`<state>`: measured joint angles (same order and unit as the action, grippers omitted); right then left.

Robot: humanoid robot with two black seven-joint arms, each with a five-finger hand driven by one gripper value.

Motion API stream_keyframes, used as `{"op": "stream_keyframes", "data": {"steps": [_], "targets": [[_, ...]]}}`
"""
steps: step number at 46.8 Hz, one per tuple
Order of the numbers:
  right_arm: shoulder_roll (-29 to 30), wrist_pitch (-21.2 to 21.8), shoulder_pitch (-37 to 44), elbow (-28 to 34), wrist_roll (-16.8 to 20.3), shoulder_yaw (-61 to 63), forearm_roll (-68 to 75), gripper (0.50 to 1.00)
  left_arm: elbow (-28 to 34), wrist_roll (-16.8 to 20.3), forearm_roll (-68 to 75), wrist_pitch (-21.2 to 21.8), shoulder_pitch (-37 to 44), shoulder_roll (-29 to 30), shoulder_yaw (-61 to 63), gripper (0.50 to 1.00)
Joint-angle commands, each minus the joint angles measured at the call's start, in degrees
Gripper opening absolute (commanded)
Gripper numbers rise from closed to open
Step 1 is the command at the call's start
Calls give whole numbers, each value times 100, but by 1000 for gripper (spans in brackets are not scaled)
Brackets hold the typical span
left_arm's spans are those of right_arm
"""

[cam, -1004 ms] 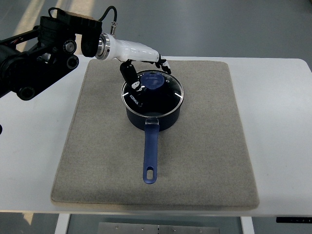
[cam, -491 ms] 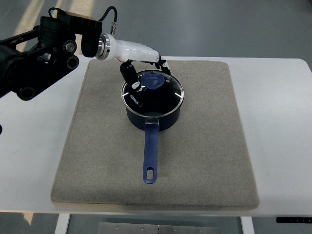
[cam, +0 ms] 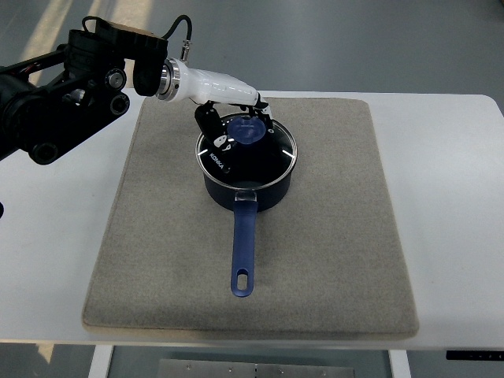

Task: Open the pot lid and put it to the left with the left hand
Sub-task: 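Lower the left hand and close fingers around the blue lid knob, then lift the glass lid off the saucepan with the left hand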

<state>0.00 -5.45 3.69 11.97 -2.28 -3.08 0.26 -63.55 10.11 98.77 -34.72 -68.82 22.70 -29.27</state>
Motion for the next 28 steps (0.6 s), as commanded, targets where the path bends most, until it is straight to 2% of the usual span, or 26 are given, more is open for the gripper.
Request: {"op": "stream_keyframes", "data": {"steps": [1, 4, 14, 16, 23, 25, 28], "targets": [[0, 0, 0, -2, 0, 0, 0, 915, 1, 0, 2, 1, 0, 6, 0, 778], [0, 0, 0, -2, 0, 0, 0, 915, 1, 0, 2, 1, 0, 6, 0, 746], [0, 0, 0, -2, 0, 0, 0, 915, 9, 0, 2, 9, 0, 6, 0, 694], [0, 0, 0, -2, 0, 0, 0, 915, 9, 0, 2, 18, 0, 6, 0, 671], [0, -9, 0, -2, 0, 0, 0, 915, 9, 0, 2, 45, 0, 6, 0, 662], [0, 0, 0, 7, 0, 0, 0, 915, 9, 0, 2, 45, 0, 6, 0, 630], [0, 0, 0, -2, 0, 0, 0, 915, 9, 0, 2, 53, 0, 6, 0, 609]]}}
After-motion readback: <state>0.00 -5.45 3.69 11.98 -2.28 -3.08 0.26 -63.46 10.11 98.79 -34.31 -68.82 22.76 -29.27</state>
